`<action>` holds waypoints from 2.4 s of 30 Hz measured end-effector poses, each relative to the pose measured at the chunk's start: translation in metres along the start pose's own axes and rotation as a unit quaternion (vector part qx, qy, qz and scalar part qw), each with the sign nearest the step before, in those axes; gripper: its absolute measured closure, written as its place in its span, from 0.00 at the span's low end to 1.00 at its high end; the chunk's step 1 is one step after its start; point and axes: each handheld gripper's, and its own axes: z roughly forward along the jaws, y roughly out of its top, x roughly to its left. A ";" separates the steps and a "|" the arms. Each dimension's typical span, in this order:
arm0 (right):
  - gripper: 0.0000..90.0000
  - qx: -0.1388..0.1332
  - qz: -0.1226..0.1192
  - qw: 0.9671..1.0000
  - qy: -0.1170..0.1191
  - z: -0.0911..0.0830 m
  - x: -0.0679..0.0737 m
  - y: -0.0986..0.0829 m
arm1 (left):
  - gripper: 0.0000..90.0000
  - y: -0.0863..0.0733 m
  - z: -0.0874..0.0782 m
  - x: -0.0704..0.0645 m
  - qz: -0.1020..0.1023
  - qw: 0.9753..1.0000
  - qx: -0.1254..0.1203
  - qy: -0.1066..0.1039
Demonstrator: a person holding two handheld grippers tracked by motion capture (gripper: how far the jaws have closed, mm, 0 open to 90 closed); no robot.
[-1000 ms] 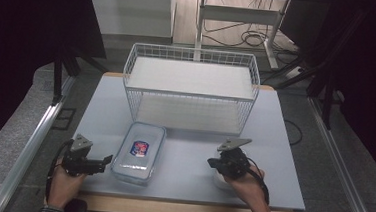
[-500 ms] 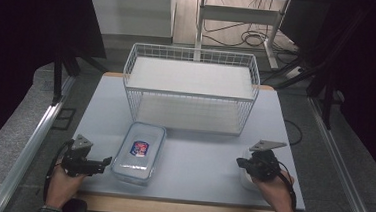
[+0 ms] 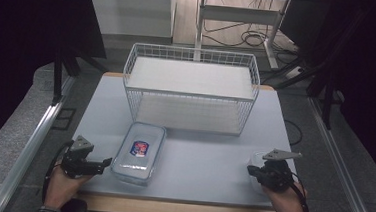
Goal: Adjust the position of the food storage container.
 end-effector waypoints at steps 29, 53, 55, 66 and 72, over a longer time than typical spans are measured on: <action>0.94 -0.026 -0.031 0.997 0.060 0.032 0.041 0.023 | 0.94 0.036 0.036 -0.101 0.109 0.963 0.063 -0.237; 0.99 0.009 -0.019 0.987 0.160 0.074 0.093 0.025 | 1.00 0.074 0.067 -0.024 0.040 0.988 0.038 -0.143; 0.99 0.010 -0.012 0.989 0.149 0.076 0.090 0.026 | 1.00 0.072 0.063 -0.027 0.033 0.988 0.037 -0.144; 0.99 0.006 0.014 0.995 0.097 0.083 0.061 0.040 | 1.00 0.060 0.051 -0.050 0.019 0.985 0.044 -0.166; 0.99 0.003 0.021 0.997 0.074 0.089 0.048 0.049 | 0.99 0.055 0.045 -0.063 0.023 0.984 0.045 -0.172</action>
